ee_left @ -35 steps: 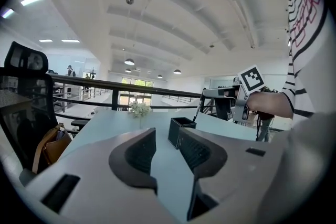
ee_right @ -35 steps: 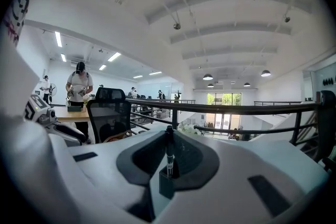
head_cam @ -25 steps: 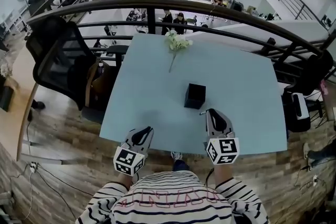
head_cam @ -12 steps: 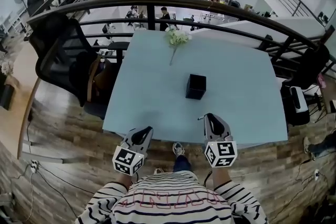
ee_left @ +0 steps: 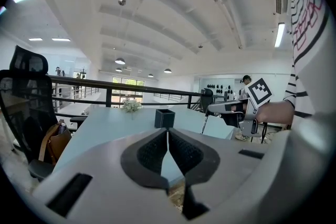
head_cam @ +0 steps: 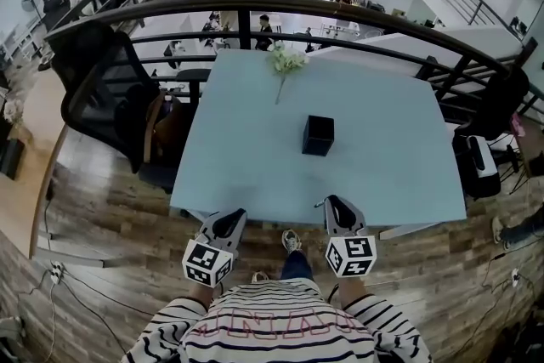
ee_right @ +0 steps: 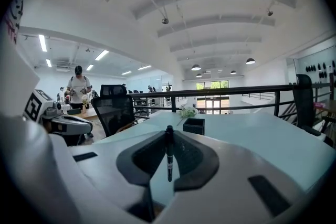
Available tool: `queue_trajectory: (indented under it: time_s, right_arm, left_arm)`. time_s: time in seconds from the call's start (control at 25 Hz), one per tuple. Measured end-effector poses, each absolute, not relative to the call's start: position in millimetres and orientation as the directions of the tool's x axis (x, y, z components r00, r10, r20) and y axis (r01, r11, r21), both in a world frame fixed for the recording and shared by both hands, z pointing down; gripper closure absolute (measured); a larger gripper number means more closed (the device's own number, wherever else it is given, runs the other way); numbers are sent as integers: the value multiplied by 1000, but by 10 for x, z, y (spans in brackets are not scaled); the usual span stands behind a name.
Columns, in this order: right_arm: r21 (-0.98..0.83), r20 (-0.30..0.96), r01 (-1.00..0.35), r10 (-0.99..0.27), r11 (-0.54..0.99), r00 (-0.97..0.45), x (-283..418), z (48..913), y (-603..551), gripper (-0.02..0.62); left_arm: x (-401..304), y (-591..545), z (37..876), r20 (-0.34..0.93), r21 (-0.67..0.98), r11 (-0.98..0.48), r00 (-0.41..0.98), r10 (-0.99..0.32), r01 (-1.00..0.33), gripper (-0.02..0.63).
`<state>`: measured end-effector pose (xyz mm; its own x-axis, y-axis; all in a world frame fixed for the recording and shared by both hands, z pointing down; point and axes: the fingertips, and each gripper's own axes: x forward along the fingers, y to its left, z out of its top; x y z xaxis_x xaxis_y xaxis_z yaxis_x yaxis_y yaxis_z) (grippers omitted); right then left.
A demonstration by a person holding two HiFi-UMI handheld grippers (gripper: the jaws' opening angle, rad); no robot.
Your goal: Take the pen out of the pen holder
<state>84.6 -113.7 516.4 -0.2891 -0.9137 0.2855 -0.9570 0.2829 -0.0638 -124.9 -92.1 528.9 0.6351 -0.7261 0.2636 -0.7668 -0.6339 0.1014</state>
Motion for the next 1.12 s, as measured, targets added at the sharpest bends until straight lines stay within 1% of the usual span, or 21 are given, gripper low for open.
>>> queue_trajectory:
  time_s: [0.48,1.12]
  right_arm:
    - [-71,346,-965,-902,251,-260,821,5429,-874,537]
    - [-65,345,-966,-903,250,-257,844,5377,-839,538]
  left_arm:
    - [-1208,-809,5354,266,113,-659,662,-701,-744,574]
    - [-1147,-780,5334,278,110,-675,675,-684,-729,574]
